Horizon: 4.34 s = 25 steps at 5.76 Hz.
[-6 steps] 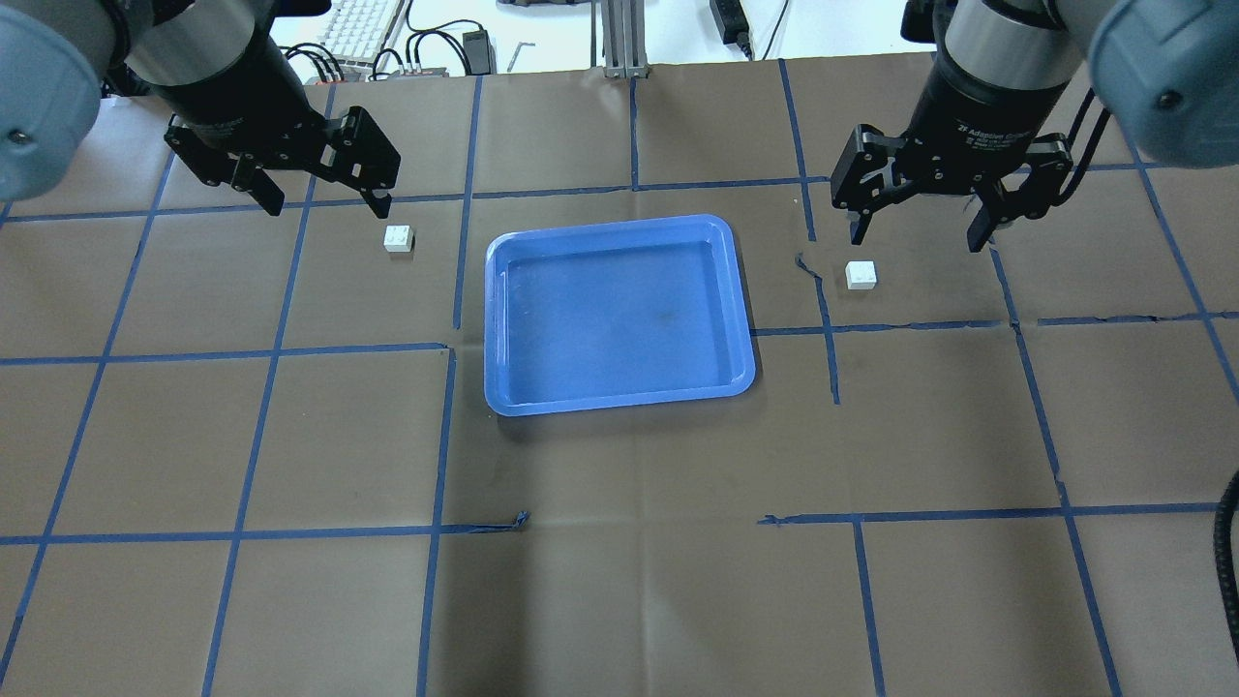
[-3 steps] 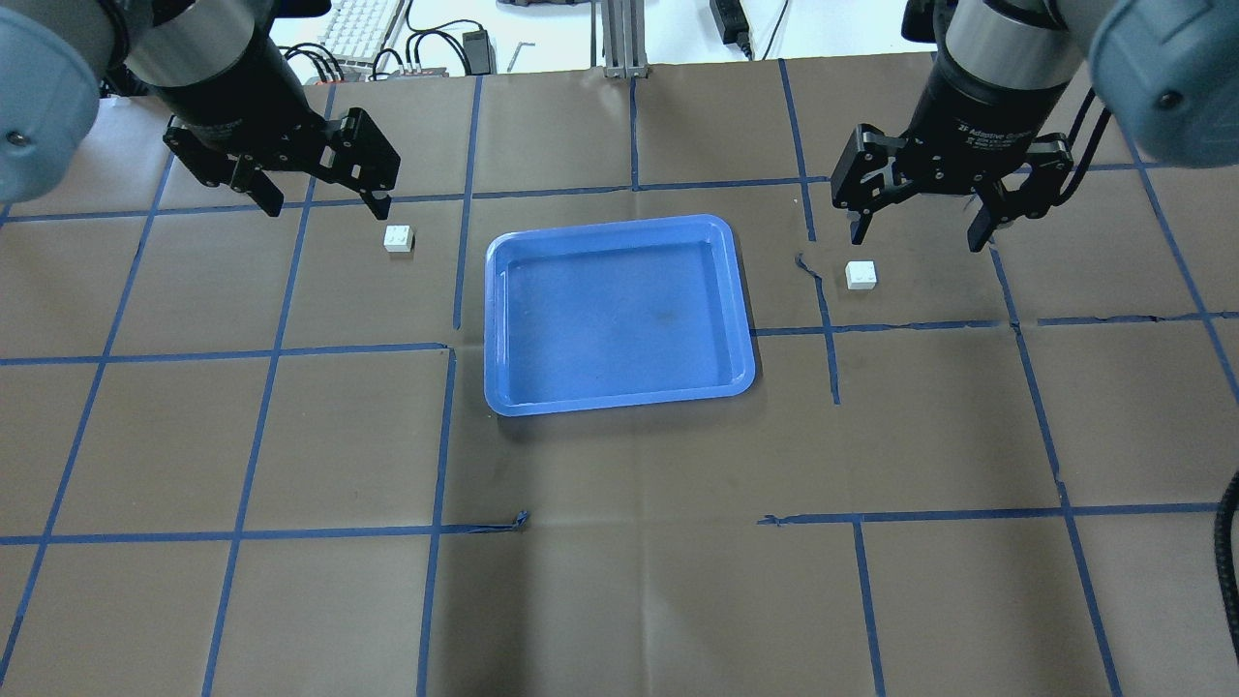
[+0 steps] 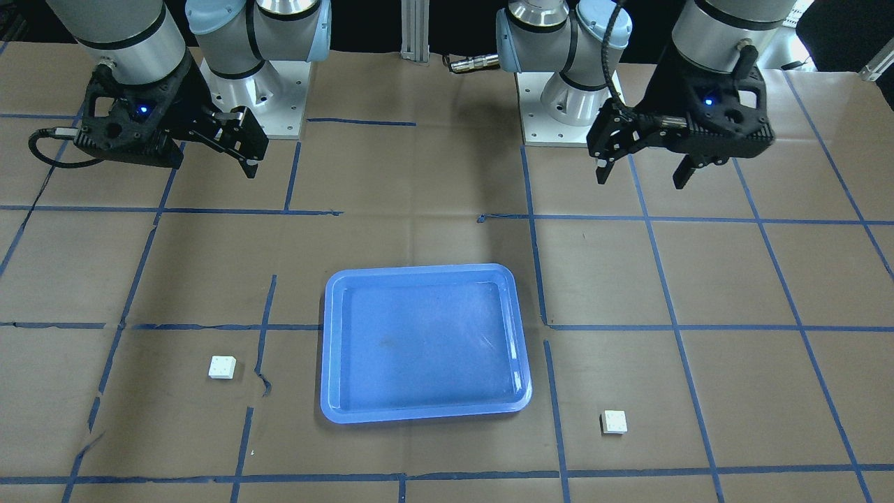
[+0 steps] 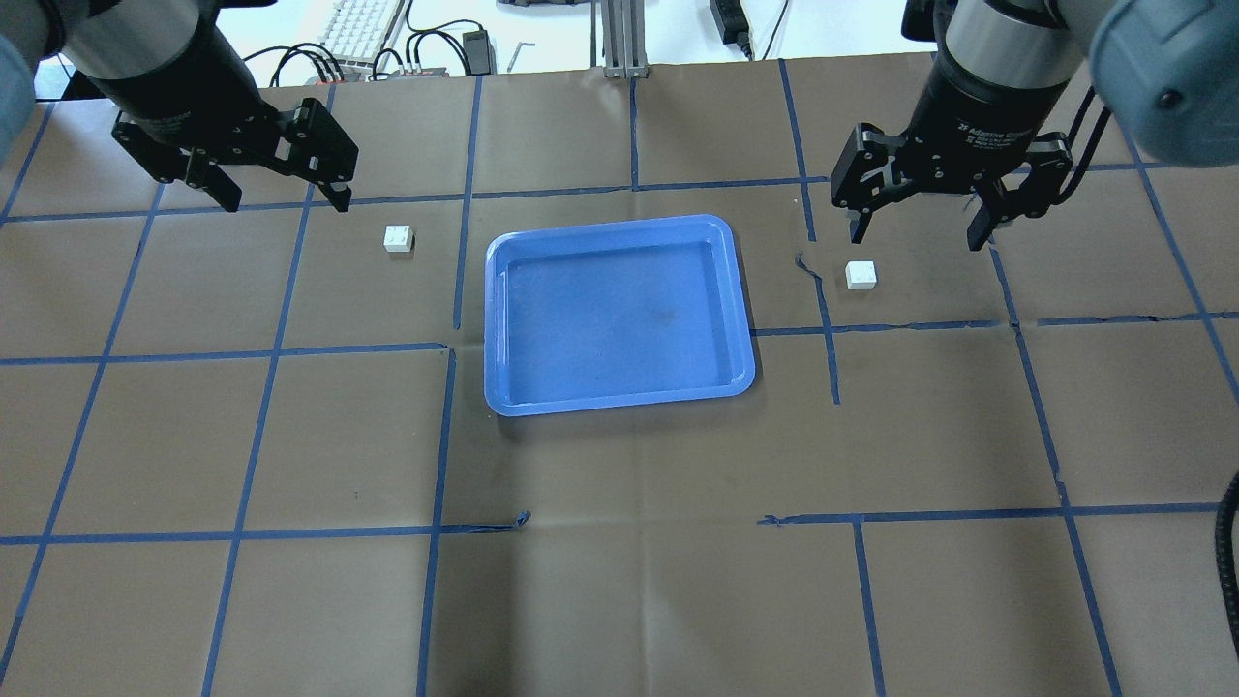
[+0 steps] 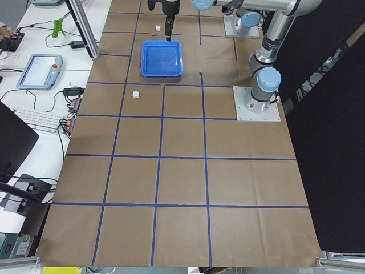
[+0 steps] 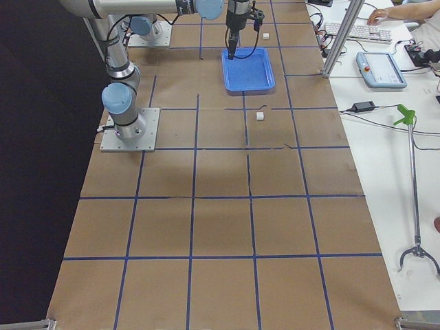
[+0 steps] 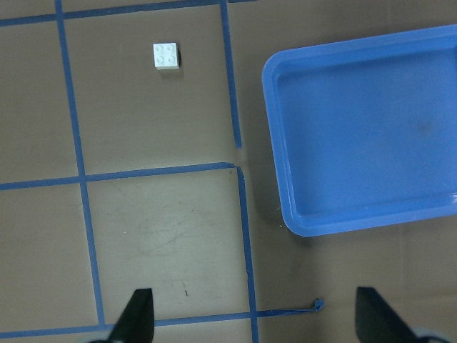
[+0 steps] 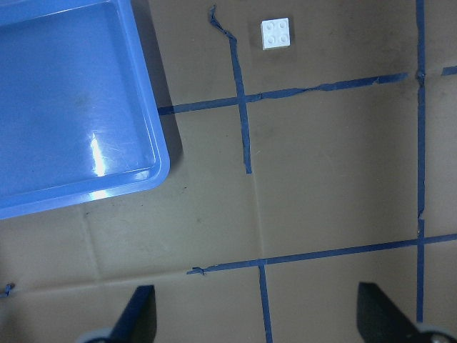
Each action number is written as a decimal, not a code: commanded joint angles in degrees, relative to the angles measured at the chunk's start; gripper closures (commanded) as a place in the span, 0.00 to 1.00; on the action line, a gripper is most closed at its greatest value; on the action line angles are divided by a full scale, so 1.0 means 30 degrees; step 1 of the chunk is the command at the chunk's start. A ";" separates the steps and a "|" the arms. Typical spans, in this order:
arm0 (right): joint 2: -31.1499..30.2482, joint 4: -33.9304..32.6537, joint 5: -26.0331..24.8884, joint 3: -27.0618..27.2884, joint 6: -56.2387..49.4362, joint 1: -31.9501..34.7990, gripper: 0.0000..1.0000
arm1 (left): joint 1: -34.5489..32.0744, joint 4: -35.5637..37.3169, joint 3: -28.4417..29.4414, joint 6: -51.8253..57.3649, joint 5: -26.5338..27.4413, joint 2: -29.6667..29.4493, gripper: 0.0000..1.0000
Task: Assemble white blocks and place on blue tray
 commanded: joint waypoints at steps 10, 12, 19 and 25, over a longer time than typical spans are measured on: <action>0.0263 -0.0756 -0.0204 -0.0019 -0.4114 -0.0408 0.00 | 0.1192 1.2957 -0.0224 0.2858 -0.1573 -1.2568 0.82; 0.0700 -0.1780 0.0029 -0.0019 -0.8145 -0.1284 0.00 | 0.1018 1.2957 -0.0194 0.3004 -0.1333 -1.1869 0.94; 0.3747 -0.4951 0.2077 0.0068 -3.1562 -0.4041 0.00 | -0.7182 1.2664 -0.3182 1.9125 -0.0100 -0.8903 1.00; 0.8339 -0.5535 0.9513 0.1005 -4.2199 -0.6851 0.00 | -0.7568 1.4070 -0.3329 1.9735 -0.0218 -1.0869 0.57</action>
